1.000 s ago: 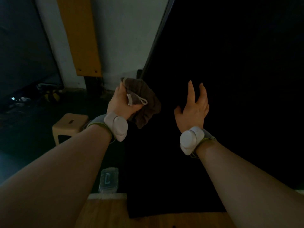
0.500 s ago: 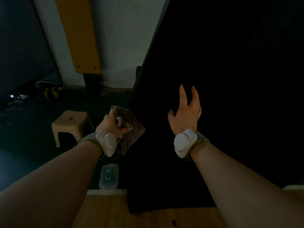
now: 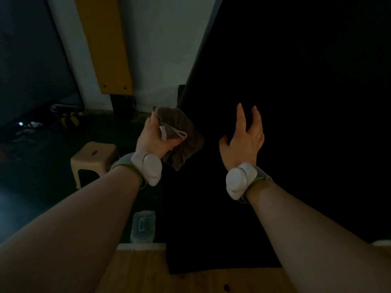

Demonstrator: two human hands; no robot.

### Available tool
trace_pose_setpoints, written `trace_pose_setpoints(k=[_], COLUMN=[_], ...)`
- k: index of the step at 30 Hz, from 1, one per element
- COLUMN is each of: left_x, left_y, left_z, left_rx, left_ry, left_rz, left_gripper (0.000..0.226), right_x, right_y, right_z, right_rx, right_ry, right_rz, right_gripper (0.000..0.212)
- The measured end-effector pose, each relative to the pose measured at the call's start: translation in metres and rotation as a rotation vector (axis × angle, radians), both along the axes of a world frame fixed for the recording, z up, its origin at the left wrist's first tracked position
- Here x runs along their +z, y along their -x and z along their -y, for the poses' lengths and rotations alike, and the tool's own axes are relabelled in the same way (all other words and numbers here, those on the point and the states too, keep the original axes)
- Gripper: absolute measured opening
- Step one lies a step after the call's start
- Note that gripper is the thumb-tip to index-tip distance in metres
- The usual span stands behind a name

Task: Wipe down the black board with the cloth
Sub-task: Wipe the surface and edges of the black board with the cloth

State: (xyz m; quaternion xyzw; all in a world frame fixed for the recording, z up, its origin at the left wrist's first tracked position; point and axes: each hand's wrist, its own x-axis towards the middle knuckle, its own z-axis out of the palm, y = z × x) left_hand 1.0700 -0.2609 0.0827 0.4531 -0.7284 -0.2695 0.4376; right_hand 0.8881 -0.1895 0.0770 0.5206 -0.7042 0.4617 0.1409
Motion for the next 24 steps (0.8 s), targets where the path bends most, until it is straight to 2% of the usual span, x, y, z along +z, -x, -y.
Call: trace_pose_setpoints(k=[13, 15, 19, 24], left_x=[-0.056, -0.073, -0.104, -0.125], left_y=[-0.009, -0.017, -0.033, -0.043], left_z=[0.009, 0.014, 0.02, 0.026], left_rx=[0.087, 0.029, 0.012, -0.021], left_ry=[0.017, -0.023, -0.097, -0.306], left_rz=[0.067, 0.115, 0.147, 0.254], left_gripper=[0.091, 0.098, 0.091, 0.098], right_x=[-0.036, -0.042, -0.05, -0.053], right_y=[-0.008, -0.01, -0.01, -0.013], right_z=[-0.001, -0.002, -0.002, 0.002], right_rx=[0.02, 0.024, 0.039, 0.02], right_ry=[0.043, 0.025, 0.012, 0.024], right_rz=[0.024, 0.025, 0.027, 0.028], right_gripper=[0.075, 0.075, 0.076, 0.076])
